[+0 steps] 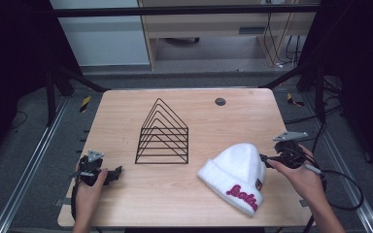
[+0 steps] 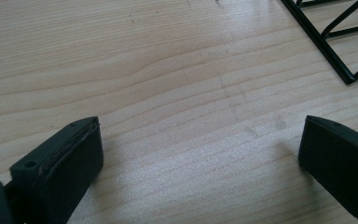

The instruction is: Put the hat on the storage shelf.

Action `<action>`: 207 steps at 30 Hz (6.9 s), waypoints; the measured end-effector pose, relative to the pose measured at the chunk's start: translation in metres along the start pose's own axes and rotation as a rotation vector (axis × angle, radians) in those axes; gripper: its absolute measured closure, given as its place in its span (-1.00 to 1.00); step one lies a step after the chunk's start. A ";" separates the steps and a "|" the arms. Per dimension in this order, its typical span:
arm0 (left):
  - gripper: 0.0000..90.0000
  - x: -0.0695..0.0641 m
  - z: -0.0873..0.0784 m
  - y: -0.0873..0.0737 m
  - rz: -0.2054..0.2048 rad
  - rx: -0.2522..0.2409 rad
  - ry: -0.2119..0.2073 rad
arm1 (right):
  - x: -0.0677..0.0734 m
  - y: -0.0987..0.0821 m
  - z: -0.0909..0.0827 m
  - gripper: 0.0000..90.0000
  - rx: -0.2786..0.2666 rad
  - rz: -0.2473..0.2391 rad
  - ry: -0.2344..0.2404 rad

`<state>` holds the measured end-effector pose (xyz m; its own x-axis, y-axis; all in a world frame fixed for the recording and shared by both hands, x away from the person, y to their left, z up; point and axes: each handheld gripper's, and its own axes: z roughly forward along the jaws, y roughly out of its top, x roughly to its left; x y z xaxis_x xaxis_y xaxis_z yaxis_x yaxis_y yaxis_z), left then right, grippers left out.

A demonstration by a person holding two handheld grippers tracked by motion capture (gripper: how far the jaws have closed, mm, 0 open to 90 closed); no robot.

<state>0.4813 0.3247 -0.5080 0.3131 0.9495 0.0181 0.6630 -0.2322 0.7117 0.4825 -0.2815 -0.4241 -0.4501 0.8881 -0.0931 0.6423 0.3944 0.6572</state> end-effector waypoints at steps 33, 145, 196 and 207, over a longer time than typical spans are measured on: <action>-1.00 0.000 0.000 0.000 0.001 0.000 0.000 | 0.001 0.048 0.053 -0.25 0.171 -0.002 0.117; -0.96 -0.037 -0.126 0.114 0.198 -0.299 -0.240 | 0.078 0.134 -0.124 0.82 -0.493 -0.342 0.171; -0.73 -0.093 -0.122 0.193 0.306 -0.345 -0.415 | 0.133 0.258 -0.133 0.84 -0.714 -0.352 0.237; -0.59 -0.096 -0.106 0.200 0.303 -0.332 -0.429 | 0.157 0.272 -0.126 0.84 -0.730 -0.367 0.290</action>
<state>0.5113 0.2094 -0.2931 0.7457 0.6660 0.0187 0.2767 -0.3351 0.9006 0.5080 -0.0644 -0.1661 -0.7555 0.5996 -0.2640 -0.0885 0.3058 0.9480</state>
